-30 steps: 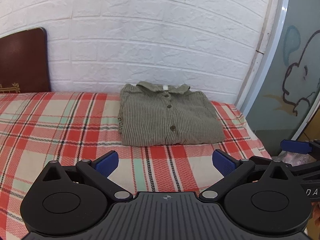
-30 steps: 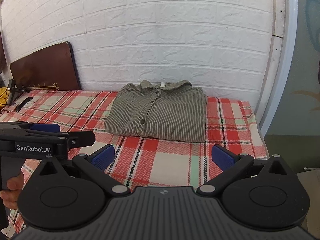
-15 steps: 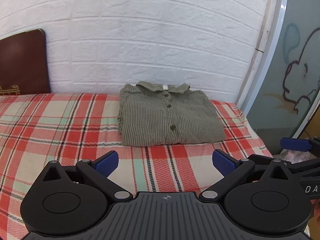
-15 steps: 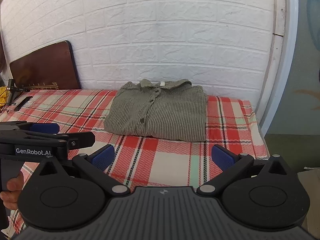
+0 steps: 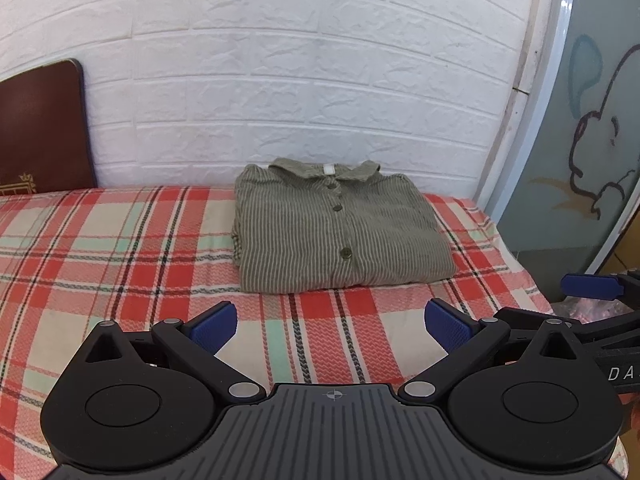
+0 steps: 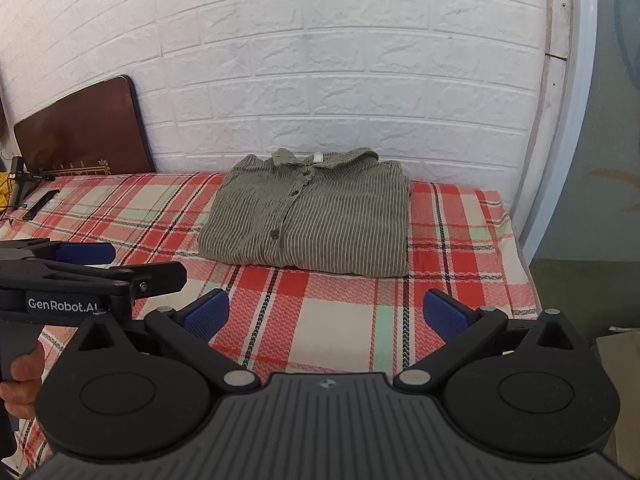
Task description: Fold clothes
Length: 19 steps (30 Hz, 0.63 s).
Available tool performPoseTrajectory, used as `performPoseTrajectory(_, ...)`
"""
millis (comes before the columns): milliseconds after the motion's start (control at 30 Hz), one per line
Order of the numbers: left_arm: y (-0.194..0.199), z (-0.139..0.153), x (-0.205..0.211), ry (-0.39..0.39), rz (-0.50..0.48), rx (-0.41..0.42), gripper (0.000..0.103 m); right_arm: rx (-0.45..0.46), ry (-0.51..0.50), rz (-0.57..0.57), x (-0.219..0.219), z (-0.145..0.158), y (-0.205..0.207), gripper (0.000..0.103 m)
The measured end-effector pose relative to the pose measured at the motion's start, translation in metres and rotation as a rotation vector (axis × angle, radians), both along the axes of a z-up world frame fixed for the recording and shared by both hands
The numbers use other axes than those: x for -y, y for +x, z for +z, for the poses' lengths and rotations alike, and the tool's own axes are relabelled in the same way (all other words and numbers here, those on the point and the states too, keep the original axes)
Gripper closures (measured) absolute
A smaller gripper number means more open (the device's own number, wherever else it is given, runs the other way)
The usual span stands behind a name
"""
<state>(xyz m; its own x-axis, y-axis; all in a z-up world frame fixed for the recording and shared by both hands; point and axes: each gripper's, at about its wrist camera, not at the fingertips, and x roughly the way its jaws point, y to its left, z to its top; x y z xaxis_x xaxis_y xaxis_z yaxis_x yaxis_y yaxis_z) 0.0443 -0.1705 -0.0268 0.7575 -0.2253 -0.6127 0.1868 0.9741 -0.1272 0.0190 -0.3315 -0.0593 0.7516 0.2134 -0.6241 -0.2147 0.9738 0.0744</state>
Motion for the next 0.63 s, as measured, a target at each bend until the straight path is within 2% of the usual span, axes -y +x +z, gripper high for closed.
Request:
performPoseTrajectory(267,-0.0008,-0.0029,0.0036,0.019,0.026,0.015,0.0,-0.012,0.011,-0.011,0.0038,-0.0044,0.0031,0.001)
performPoseTrajectory(633,0.0023,-0.0061,0.0027,0.003,0.02,-0.014,0.0,-0.013,0.016,-0.01,0.0042,-0.0038,0.0056,0.001)
